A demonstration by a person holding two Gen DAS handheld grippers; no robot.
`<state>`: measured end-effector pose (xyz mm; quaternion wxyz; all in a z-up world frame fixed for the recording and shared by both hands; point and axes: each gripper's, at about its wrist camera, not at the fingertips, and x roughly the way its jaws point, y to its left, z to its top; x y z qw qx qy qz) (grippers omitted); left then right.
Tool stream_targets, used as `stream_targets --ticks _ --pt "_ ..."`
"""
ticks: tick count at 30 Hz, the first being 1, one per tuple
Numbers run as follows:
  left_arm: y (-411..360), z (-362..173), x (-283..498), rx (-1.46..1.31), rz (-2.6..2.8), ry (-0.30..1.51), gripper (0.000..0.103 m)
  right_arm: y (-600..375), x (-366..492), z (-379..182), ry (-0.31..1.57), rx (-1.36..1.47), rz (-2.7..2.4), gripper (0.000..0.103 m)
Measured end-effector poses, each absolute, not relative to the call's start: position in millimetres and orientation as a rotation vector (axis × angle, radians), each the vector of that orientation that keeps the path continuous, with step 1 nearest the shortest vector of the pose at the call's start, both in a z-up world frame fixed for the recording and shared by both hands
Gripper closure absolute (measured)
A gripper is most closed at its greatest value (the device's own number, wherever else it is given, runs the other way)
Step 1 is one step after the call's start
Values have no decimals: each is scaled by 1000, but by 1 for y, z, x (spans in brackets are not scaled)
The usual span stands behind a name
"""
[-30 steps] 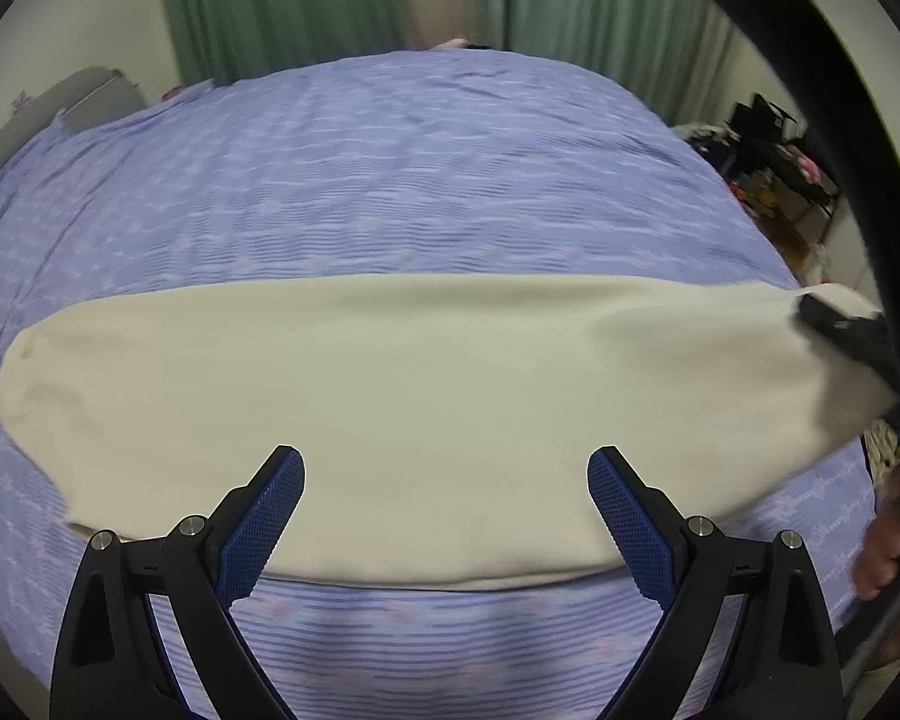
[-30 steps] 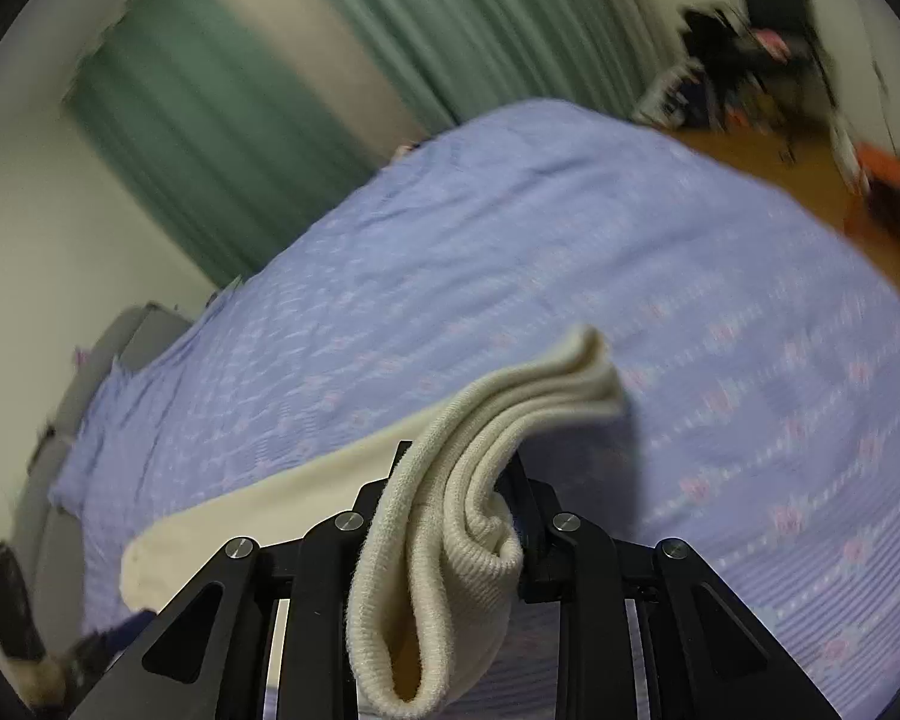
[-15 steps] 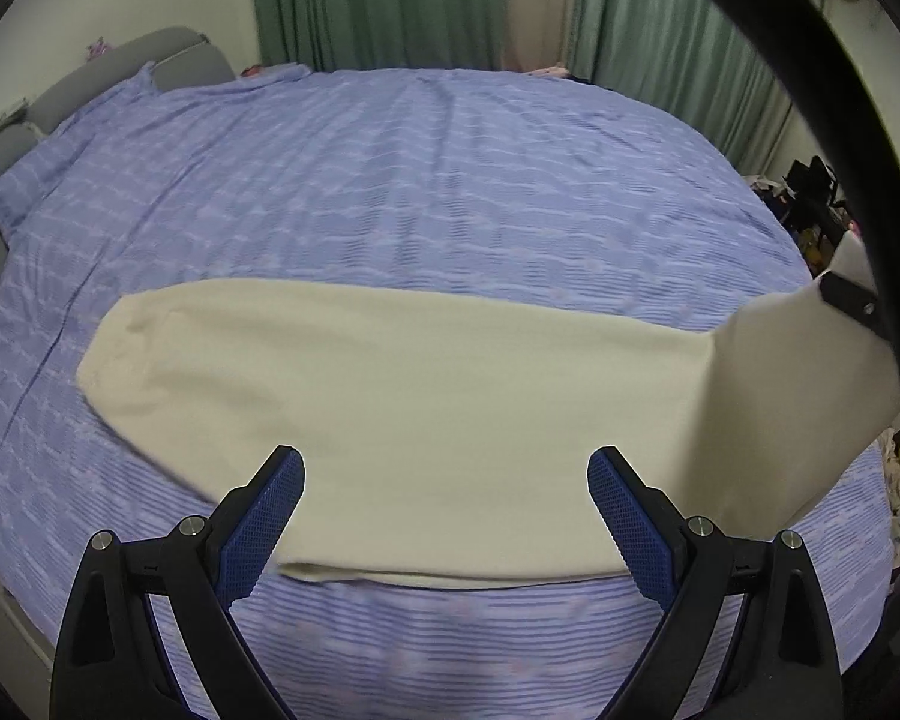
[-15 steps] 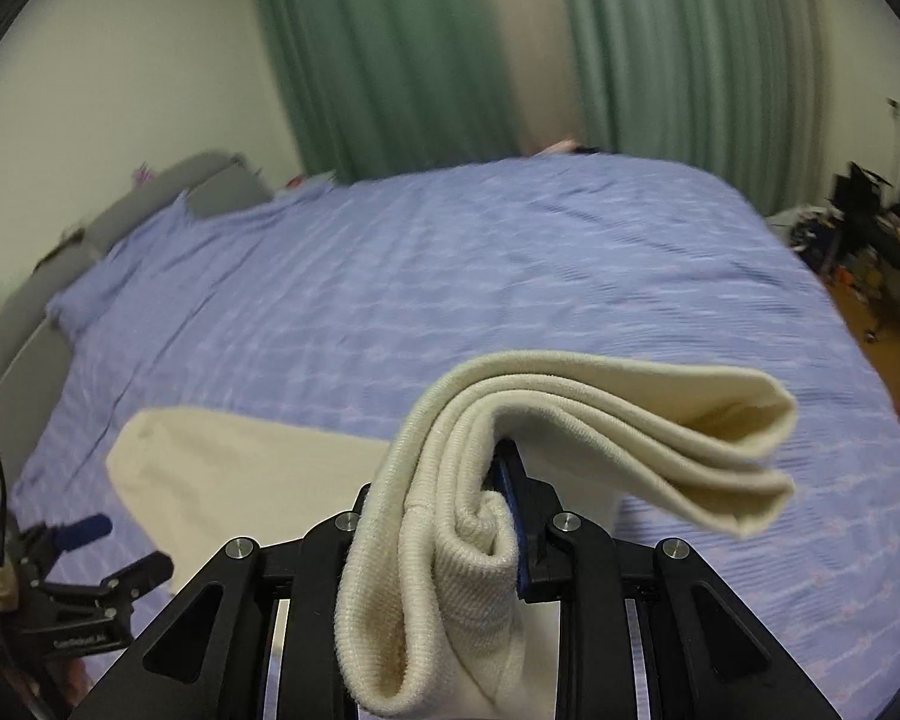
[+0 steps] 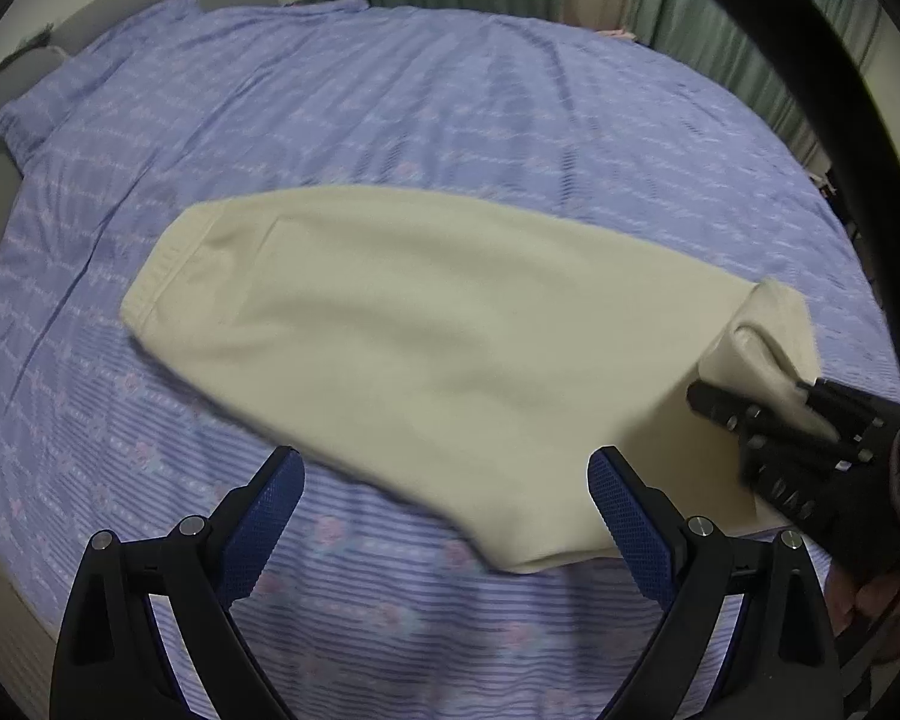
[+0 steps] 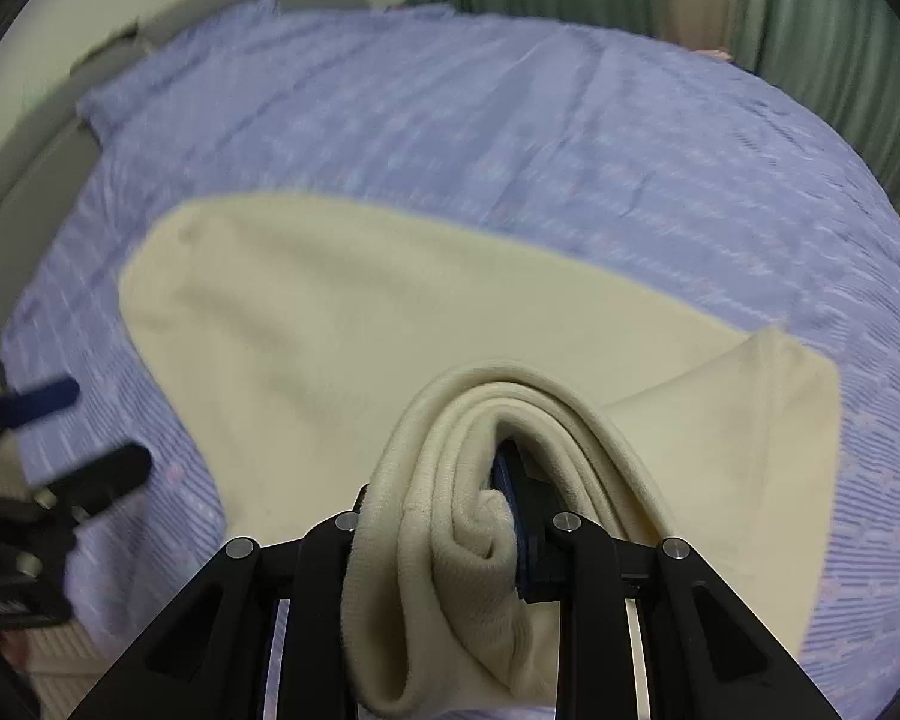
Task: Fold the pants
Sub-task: 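Carry the leg end over toward the waistband and open the right tool, then grasp the folded edge of the trousers with the left tool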
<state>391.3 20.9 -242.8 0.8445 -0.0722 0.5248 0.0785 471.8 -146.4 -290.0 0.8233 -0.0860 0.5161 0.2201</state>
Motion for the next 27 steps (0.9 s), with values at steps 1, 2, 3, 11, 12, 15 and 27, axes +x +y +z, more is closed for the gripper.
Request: stream_targets --ticks 1,2,3,11,12,15,27 --pt "26 -246 391 -148 171 1112 6 -142 472 -296 1112 -188 466 76" --pt "30 -248 391 -145 176 1114 6 -139 472 -303 1130 -189 460 76" --pt "33 -250 391 -140 180 1115 6 -137 473 -309 1150 -183 451 73" --pt "53 -250 391 -113 213 1107 6 -130 466 -322 1231 80 563 55" --pt "53 -247 391 -105 220 1104 6 -128 463 -321 1237 105 604 55" --pt "52 -236 389 -73 209 1075 6 -133 443 -303 1210 142 636 55" --pt "-105 -219 384 271 -293 875 6 -304 379 -241 1027 243 149 53"
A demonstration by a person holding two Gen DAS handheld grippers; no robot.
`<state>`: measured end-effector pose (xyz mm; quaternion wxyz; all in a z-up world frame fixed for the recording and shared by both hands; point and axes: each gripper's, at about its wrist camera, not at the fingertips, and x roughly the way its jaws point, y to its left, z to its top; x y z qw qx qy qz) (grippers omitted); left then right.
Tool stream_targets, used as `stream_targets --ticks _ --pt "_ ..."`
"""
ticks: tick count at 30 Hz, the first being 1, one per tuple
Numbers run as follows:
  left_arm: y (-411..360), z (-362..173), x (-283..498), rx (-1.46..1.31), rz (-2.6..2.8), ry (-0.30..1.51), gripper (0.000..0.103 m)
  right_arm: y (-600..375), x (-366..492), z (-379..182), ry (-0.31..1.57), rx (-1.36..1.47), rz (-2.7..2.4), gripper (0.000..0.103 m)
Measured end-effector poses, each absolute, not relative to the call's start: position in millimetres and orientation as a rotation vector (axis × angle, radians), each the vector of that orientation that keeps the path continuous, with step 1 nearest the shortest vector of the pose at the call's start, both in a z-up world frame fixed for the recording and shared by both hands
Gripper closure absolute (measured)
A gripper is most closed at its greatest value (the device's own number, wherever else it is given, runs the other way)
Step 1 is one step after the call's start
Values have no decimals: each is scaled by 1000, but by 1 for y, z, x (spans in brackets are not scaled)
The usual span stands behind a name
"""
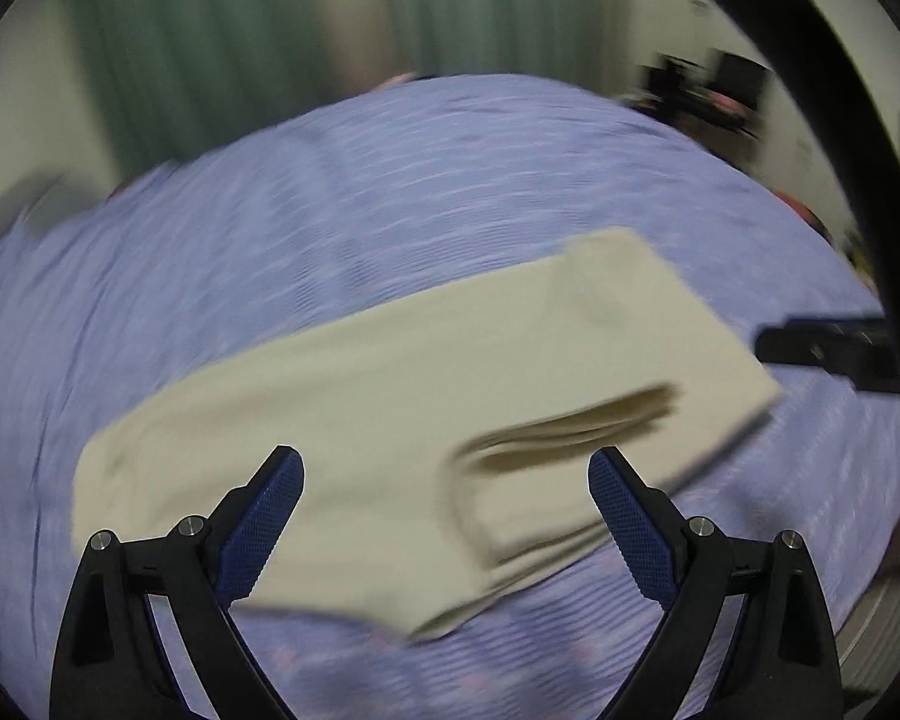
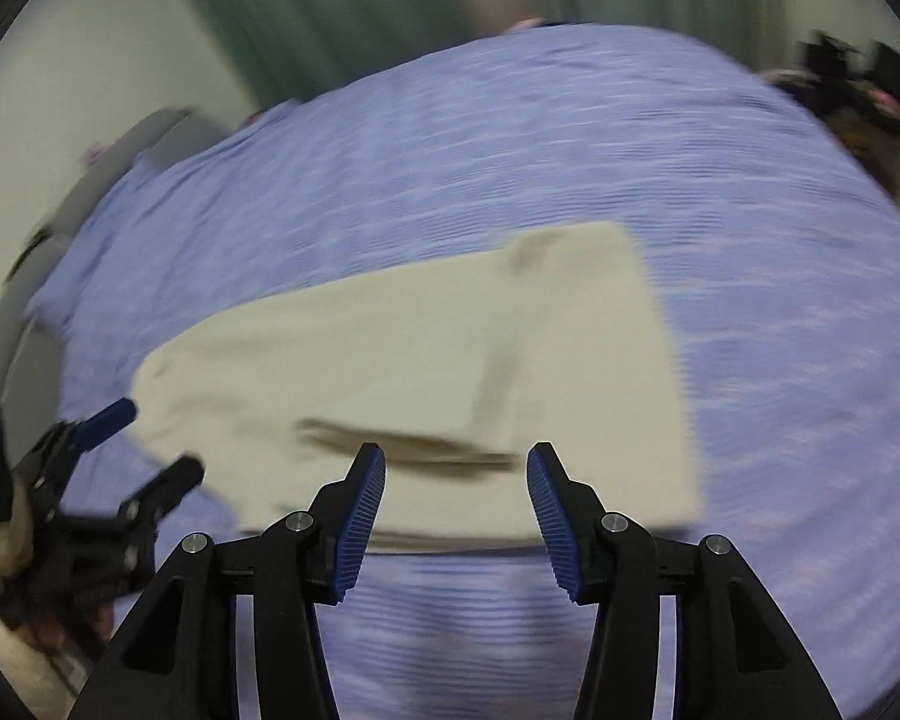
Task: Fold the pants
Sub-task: 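Grasp the folded edge of the trousers with the left tool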
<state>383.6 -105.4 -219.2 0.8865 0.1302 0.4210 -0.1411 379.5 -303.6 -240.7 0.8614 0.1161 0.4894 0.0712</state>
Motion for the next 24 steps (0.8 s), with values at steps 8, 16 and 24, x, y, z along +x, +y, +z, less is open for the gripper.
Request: stream_targets --ticks 8,16,24 --pt "-213 -254 389 374 -421 803 6 -358 358 -265 1030 250 -27 53" --pt "-258 -303 416 396 -276 875 9 -393 351 -288 1058 286 -45 53" --pt "-238 -323 447 280 -231 1032 56 -402 356 -293 1058 330 -27 52"
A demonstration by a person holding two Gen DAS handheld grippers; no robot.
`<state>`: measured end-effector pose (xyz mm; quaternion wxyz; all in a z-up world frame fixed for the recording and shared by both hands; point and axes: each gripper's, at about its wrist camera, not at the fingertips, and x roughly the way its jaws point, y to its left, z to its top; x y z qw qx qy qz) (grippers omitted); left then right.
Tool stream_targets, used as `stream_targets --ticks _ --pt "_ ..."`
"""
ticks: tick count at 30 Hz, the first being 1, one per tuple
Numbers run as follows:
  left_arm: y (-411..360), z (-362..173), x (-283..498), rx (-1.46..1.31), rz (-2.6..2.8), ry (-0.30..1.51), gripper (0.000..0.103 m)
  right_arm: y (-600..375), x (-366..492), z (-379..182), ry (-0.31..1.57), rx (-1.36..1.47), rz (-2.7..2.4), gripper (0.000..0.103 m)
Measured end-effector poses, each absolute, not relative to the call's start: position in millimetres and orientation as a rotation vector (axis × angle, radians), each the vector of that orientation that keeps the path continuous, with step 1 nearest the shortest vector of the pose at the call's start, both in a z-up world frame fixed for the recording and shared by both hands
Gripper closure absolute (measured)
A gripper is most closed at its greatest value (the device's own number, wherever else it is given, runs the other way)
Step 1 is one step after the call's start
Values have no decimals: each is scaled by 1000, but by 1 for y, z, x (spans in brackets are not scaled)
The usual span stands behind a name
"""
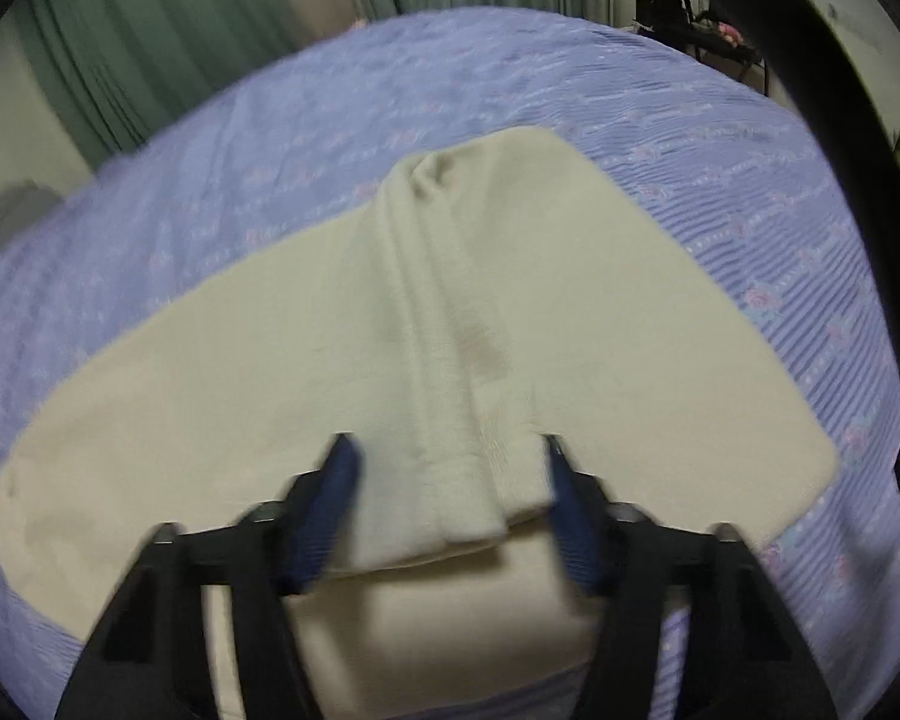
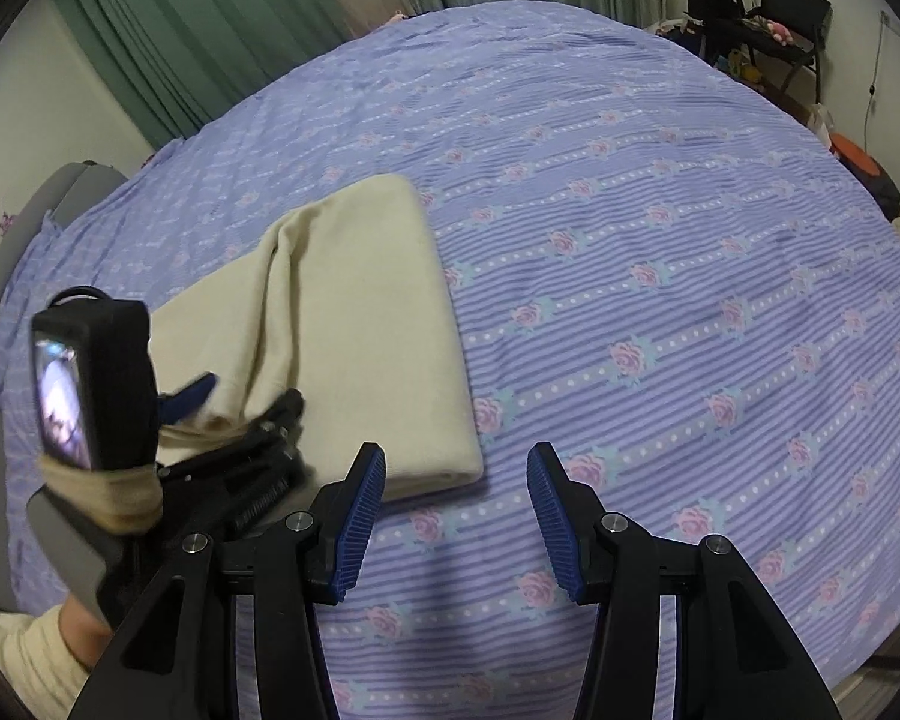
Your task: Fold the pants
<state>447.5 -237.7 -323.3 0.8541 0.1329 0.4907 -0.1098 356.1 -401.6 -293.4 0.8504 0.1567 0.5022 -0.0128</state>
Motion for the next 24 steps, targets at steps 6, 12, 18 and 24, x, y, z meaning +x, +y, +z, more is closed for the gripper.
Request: stream_targets --ticks 6,12,18,24 --pt "-162 -263 472 69 -213 988 85 -385 374 -279 1006 357 49 52" --pt "-88 -250 523 -25 -198 977 85 -340 408 -268 960 380 156 52" --pt "-69 -302 583 -69 -314 1142 83 -273 446 -274 979 319 299 52" --pt "-33 -290 591 -39 -74 1069 56 -231 443 -301 1078 284 359 52"
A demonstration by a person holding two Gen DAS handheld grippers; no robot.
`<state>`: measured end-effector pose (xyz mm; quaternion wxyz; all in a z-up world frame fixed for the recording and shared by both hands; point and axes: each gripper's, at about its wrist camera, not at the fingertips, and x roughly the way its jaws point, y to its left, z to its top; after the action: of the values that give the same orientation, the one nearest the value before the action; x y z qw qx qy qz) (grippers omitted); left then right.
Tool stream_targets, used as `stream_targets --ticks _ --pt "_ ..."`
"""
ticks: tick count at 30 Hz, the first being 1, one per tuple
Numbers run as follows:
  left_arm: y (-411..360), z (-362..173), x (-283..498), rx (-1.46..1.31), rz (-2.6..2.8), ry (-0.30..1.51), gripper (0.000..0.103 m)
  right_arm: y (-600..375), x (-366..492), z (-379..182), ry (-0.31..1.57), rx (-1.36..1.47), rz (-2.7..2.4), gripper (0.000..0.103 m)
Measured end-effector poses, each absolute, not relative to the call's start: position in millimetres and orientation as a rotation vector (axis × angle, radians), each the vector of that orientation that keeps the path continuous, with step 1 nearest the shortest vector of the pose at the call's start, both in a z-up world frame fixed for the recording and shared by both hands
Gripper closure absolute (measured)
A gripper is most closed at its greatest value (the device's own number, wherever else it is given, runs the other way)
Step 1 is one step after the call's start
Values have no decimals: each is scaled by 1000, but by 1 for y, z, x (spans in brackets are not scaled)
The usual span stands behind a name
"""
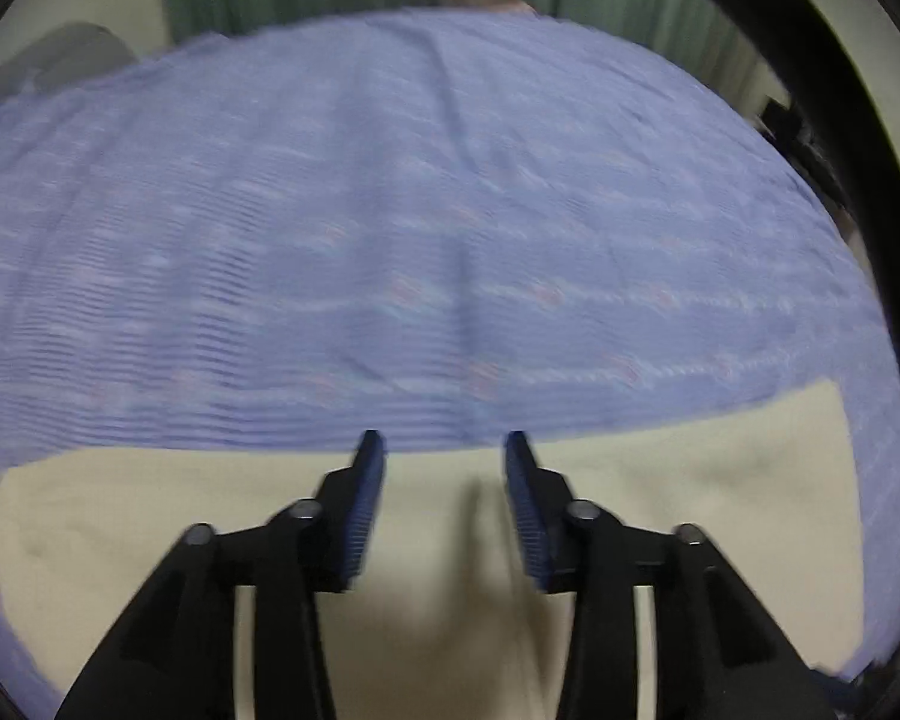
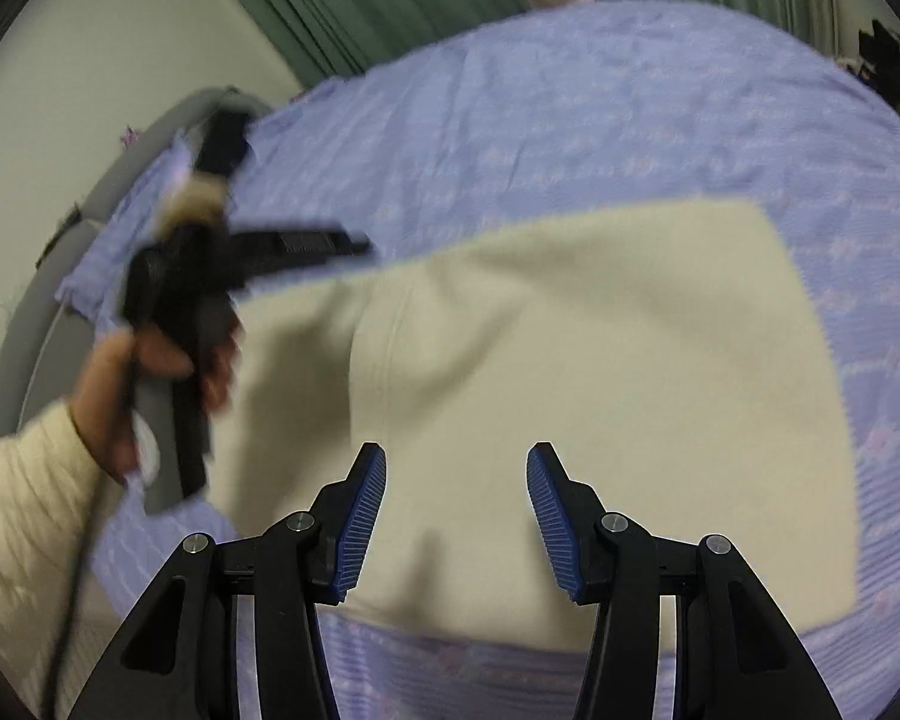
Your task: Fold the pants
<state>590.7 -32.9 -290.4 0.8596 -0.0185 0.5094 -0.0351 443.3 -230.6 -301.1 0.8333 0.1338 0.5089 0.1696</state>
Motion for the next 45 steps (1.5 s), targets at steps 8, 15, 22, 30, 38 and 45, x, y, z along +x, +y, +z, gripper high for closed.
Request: stream_targets --ticks 8,15,22,30,38,45 --pt "-43 -304 548 -222 -316 1159 47 -201 428 -325 1138 310 412 53" --pt "-56 -304 561 -212 -313 1071 59 -184 422 -339 1169 261 441 63" --pt "-66 -322 582 -195 -326 1116 69 -179 424 -350 1189 285 450 71" --pt "-63 -335 587 -253 -352 1184 94 -179 421 -365 1225 311 452 74" --pt "-55 -335 590 -151 -362 1149 92 -167 424 -369 1244 309 484 77" --pt "-63 -336 598 -122 -349 1181 82 -169 426 -371 1252 315 471 77"
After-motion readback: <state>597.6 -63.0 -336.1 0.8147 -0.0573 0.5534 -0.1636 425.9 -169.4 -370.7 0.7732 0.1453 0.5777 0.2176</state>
